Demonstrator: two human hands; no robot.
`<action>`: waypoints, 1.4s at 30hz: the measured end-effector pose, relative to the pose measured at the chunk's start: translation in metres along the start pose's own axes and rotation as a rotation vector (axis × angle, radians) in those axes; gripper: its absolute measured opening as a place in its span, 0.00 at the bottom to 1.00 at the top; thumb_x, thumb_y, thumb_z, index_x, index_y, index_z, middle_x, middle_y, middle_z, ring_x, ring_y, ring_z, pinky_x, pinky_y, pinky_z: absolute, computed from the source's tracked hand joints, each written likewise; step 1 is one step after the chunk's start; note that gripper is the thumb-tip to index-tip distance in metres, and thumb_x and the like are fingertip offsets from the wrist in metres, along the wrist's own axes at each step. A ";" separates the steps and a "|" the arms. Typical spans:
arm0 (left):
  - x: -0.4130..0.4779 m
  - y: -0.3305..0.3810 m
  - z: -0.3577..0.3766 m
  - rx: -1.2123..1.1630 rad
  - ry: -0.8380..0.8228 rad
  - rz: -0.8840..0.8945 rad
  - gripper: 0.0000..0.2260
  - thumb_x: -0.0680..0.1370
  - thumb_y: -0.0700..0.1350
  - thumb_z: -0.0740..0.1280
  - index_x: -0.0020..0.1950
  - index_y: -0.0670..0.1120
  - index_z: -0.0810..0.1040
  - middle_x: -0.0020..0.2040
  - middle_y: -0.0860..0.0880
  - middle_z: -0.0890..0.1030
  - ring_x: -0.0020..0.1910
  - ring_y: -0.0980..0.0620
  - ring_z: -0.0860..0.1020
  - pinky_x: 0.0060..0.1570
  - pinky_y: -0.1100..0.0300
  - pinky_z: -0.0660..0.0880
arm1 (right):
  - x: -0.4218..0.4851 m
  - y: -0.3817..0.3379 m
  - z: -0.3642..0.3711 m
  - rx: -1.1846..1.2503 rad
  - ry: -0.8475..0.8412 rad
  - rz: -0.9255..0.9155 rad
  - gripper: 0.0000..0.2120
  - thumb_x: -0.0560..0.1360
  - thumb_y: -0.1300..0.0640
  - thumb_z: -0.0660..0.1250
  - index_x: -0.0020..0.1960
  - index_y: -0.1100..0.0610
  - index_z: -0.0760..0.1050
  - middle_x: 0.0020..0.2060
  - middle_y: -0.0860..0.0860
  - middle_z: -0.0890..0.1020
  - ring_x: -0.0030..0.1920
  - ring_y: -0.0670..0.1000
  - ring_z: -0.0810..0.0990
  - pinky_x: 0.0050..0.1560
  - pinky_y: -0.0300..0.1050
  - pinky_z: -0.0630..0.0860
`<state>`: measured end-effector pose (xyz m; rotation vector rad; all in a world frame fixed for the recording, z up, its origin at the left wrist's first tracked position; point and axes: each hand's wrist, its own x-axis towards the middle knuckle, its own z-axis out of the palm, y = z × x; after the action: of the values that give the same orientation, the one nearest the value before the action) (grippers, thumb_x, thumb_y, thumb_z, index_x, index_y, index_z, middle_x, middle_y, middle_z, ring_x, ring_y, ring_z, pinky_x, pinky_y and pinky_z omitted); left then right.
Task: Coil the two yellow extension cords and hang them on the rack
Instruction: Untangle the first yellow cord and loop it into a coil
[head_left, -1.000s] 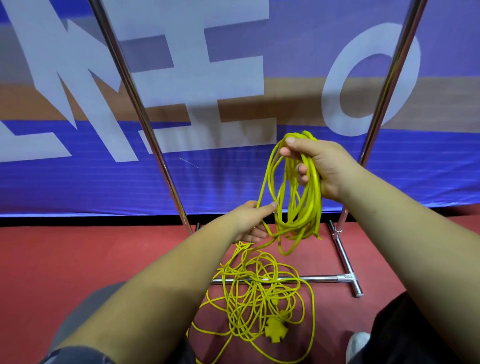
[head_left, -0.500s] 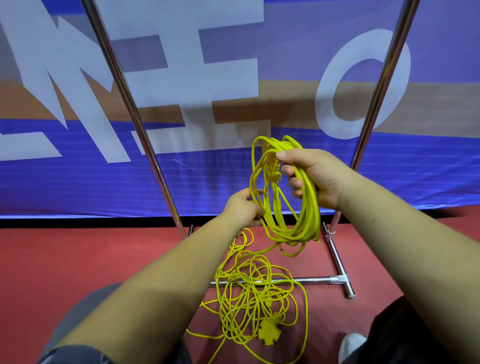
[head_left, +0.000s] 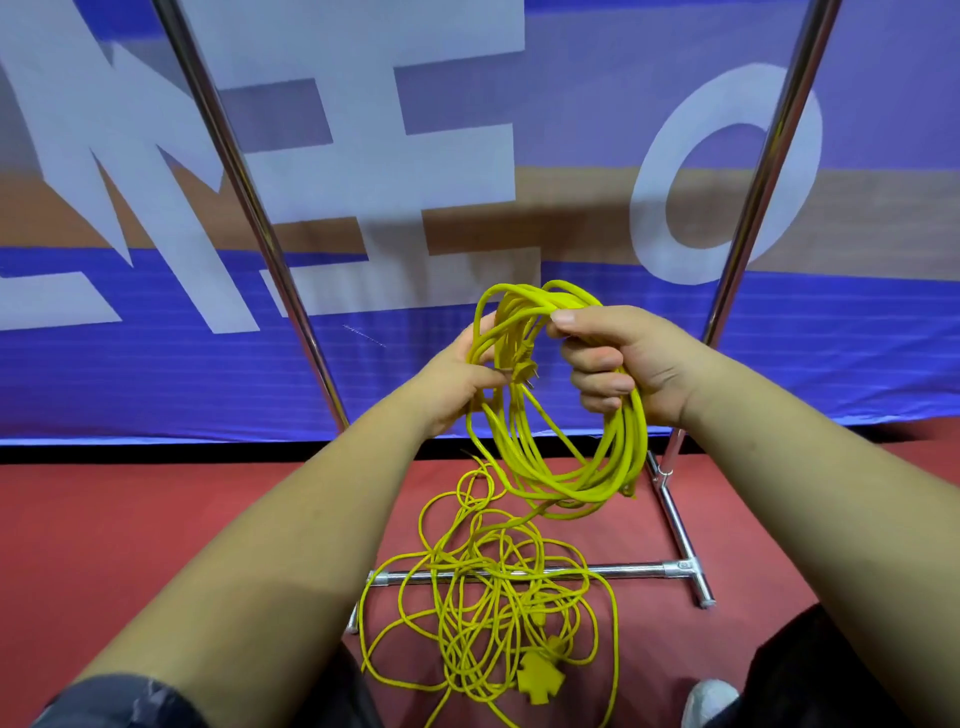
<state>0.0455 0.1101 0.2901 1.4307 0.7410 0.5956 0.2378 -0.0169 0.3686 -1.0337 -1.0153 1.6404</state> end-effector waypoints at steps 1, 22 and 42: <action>-0.001 0.001 -0.003 -0.006 -0.009 -0.013 0.29 0.77 0.28 0.68 0.71 0.54 0.74 0.56 0.47 0.85 0.59 0.43 0.84 0.46 0.52 0.77 | 0.000 0.000 0.000 -0.018 -0.003 -0.001 0.10 0.80 0.51 0.67 0.40 0.51 0.75 0.24 0.45 0.61 0.19 0.45 0.59 0.22 0.39 0.61; -0.034 0.020 -0.024 0.088 0.050 0.013 0.10 0.77 0.42 0.76 0.57 0.50 0.84 0.46 0.45 0.85 0.49 0.45 0.84 0.58 0.46 0.81 | 0.004 -0.003 0.021 -0.120 0.008 -0.027 0.19 0.83 0.58 0.62 0.33 0.51 0.76 0.24 0.47 0.61 0.18 0.47 0.60 0.24 0.40 0.61; -0.048 0.011 -0.036 0.450 0.250 -0.008 0.17 0.74 0.58 0.76 0.57 0.50 0.83 0.49 0.53 0.87 0.47 0.54 0.84 0.47 0.56 0.78 | 0.006 0.012 0.059 -0.638 0.445 -0.224 0.05 0.71 0.62 0.70 0.44 0.55 0.76 0.26 0.52 0.74 0.25 0.54 0.70 0.28 0.47 0.70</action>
<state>-0.0116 0.0981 0.3061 1.7824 1.1300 0.6335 0.1776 -0.0236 0.3744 -1.5491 -1.3138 0.8484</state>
